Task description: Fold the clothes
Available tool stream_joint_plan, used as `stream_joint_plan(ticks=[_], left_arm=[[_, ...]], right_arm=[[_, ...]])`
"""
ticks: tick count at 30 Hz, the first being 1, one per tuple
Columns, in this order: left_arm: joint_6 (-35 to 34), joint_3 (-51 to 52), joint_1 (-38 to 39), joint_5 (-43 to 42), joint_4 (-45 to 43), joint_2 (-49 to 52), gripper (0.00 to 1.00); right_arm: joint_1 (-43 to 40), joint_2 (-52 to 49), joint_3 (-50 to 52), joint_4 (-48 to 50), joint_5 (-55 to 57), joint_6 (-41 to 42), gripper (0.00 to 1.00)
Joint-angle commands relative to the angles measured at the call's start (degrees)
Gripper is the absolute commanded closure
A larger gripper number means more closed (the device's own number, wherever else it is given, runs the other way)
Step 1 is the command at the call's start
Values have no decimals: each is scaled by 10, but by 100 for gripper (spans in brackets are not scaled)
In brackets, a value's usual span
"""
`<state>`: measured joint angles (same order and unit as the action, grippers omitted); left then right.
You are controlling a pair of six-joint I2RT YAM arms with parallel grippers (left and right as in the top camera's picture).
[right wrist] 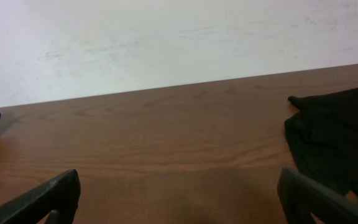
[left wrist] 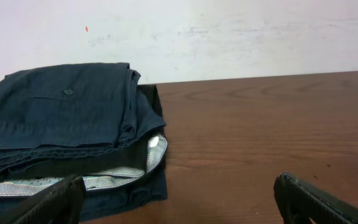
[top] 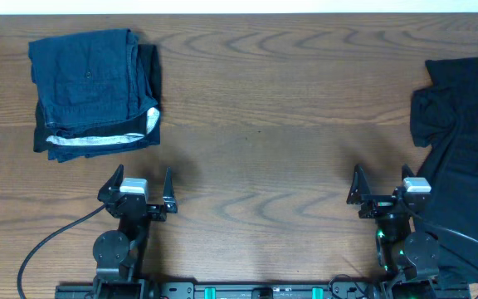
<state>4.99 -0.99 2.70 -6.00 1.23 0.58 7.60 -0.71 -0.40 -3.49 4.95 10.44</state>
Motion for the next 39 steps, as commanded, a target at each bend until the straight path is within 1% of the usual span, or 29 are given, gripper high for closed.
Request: stream_joint_plan(ticks=[1,18,24,27,30,33,37,39], left_arm=[[10,8,2,-8,22,-3,2],[10,8,2,-8,22,-3,2],[10,8,2,-8,22,-3,2],[10,8,2,-8,22,-3,2],[10,8,2,-8,22,-3,2],[10,8,2,-8,22,-3,2],[10,8,2,-8,22,-3,2],[10,8,2,-8,22,-3,2]], right_arm=[[-1,3,1,-2,6,-2,1],[-1,3,1,-2,7,-2,1],[-1,3,0,5,25,-2,1],[-1,3,-13,0,26,-2,1],[-1,-5,-57,-16,26,-1,1],[-1,-45,-127,-54,43,-2,1],[-1,-156,-250,-117,70,3,1],[-2,-218,-301,-131,71,10,1]])
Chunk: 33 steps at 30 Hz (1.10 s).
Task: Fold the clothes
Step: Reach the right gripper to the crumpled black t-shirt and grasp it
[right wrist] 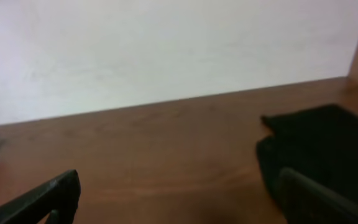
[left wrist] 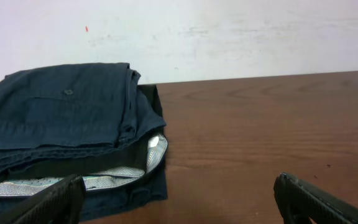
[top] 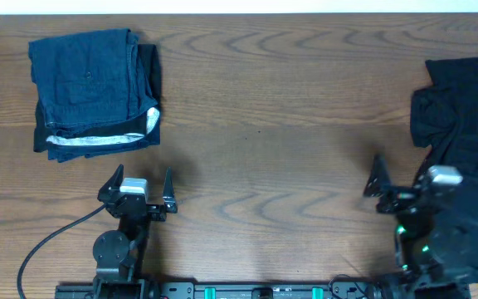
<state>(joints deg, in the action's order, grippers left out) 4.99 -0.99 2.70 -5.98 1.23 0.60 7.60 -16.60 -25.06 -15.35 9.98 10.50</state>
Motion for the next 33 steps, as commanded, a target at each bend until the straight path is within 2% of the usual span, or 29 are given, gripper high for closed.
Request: stream_joint_plan(ticks=[1,6,10,17,21,22,23,24,25,26,27,33], left_arm=[[10,8,2,-8,22,-4,2],[10,8,2,-8,22,-4,2],[10,8,2,-8,22,-4,2],[10,8,2,-8,22,-4,2],[10,8,2,-8,22,-4,2],[10,8,2,-8,22,-4,2],[10,8,2,-8,22,-4,2],[10,8,2,-8,22,-4,2],[10,8,2,-8,22,-4,2],[10,8,2,-8,22,-4,2],[10,8,2,-8,22,-4,2],[10,8,2,-8,22,-4,2]], right_arm=[[-2,-98,-86,-20,23,9,1],[-18,-281,-250,-112,41,9,1],[-63,-410,-363,-190,28,8,1],[-168,-577,-413,-171,-76,8,1],[-197,-635,-413,-161,-67,2,1],[-203,-647,-413,-158,-59,1,18],[-210,-662,-413,-154,-53,1,44],[-217,-674,-413,-151,-53,1,65],[-224,-687,-413,-148,-53,2,83],[-233,-704,-413,-141,-55,2,96],[-239,-718,-413,-136,-55,2,99],[-271,-817,-413,-86,-55,1,99]])
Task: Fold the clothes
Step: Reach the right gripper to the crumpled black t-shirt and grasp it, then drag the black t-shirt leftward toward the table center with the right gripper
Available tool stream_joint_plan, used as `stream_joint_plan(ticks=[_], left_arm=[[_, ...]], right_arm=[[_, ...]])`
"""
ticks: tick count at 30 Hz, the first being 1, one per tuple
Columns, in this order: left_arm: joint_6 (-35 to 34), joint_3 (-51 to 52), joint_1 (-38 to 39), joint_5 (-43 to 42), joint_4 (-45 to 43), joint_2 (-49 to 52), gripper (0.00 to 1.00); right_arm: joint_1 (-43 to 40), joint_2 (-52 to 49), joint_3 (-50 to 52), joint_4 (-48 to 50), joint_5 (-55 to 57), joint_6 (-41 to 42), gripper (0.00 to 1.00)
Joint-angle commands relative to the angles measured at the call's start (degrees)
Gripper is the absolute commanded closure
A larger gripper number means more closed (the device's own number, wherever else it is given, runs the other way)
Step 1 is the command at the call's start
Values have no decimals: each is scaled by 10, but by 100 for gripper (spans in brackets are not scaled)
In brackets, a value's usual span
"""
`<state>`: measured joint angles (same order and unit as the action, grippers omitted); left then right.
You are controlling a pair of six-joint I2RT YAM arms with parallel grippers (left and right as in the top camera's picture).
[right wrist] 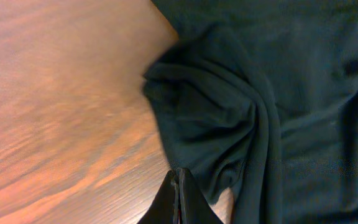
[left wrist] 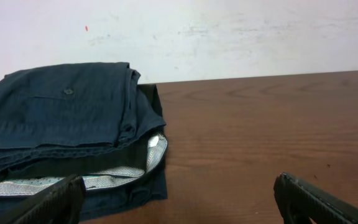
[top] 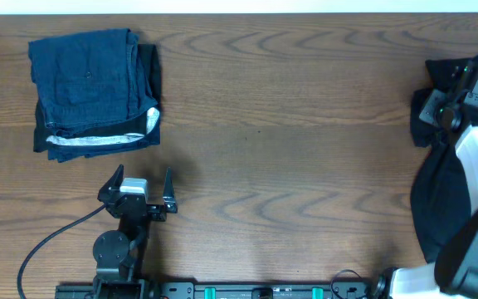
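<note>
A crumpled black garment [top: 442,71] lies at the table's right edge. My right gripper [top: 440,108] reaches over its left side. In the right wrist view its fingers [right wrist: 178,186] are shut together, tips at the edge of the bunched black cloth [right wrist: 229,118], with nothing visibly between them. A folded stack of dark blue clothes [top: 90,91] sits at the far left, also seen in the left wrist view [left wrist: 67,118]. My left gripper [top: 142,178] rests open near the front edge, short of that stack, with nothing between its fingers [left wrist: 48,202].
The wooden table [top: 289,124] stretches bare between the stack and the black garment. A pale wall [left wrist: 229,31] stands behind the table's far edge. A black cable [top: 48,245] curls at the front left by the arm base.
My right arm has moved from near the front edge out to the black garment at the far right, and its gripper, open then, is now shut. The left arm is unchanged.
Both grippers first rested open near the front edge, facing the far wall. Then the right gripper had turned toward the black garment, still open. Now it is down at the garment's left edge, shut. The folded stack and left gripper stayed put.
</note>
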<state>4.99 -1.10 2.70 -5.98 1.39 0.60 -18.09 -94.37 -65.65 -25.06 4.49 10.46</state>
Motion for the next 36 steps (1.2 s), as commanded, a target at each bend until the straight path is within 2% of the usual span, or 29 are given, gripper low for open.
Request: stream_joint_plan(ticks=[1,16,22,24,29,36], left_arm=[[10,9,2,-8,20,-4,2],[10,9,2,-8,20,-4,2],[10,9,2,-8,20,-4,2],[10,9,2,-8,20,-4,2],[10,9,2,-8,20,-4,2],[10,9,2,-8,20,-4,2]], right_arm=[[-18,-55,-7,20,0,2,99],[-23,-220,-7,117,-6,0,99],[-13,-258,-7,111,-141,7,97],[-3,-266,-7,99,-185,24,99],[58,-275,-7,63,-217,43,99],[201,-275,-7,36,-214,43,99]])
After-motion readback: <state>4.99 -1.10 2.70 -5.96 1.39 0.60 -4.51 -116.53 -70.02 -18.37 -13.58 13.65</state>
